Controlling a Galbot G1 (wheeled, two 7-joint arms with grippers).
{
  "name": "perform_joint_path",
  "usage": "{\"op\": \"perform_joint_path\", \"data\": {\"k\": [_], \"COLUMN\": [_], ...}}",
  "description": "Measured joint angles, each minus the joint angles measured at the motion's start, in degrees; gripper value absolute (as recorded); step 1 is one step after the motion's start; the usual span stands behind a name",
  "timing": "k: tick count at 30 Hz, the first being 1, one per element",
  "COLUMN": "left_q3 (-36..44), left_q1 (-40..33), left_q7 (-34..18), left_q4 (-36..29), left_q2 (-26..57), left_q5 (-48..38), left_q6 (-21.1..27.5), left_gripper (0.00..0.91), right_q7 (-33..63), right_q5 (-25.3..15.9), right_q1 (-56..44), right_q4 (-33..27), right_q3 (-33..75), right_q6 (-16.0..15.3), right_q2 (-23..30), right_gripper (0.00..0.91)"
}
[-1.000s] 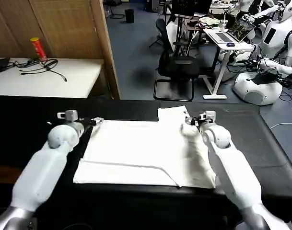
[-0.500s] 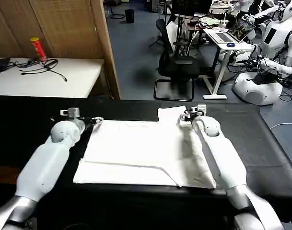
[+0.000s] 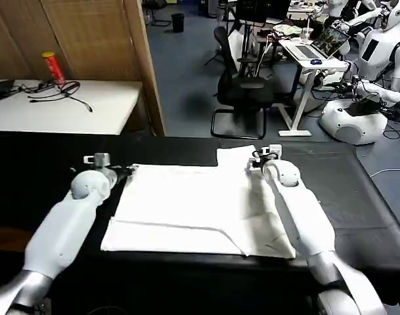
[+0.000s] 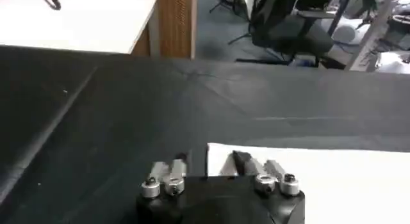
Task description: Fold and organize the clothes.
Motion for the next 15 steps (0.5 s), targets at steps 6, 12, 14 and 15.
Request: {"op": "perform_joint_path", "data": {"k": [6, 12, 14, 15], "left_q3": [-0.03, -0.02, -0.01, -0.05], "left_q1": [-0.25, 0.23, 0.53, 0.77], "left_q7": [0.95, 1.30, 1.30, 1.30], "left_q4": [1.50, 0.32, -0.43, -0.85], "left_q2": [-0.30, -0.12, -0.04, -0.02], "left_q5": [0.90, 0.01, -0.58, -0.68], "left_q6": [-0.47, -0.94, -0.93, -0.91], "left_gripper": [0.156, 0.059, 0.029, 0.029], "right_q7": [-0.44, -1.18, -1.34, -1.44], "right_q5": [-0.01, 0.10, 0.19, 0.29], "right_q1": [-0.58, -1.20, -1.56, -1.71], "right_q4": [0.52, 1.47, 2.04, 2.33], "right_q3": [0.13, 0.24, 0.25, 0.27], "right_q6": [-0.03, 1.62, 2.74, 3.29], "right_q2": [-0.13, -0.36, -0.61, -0.76], "right_gripper": [0.049, 0.000, 0.000, 0.000]}}
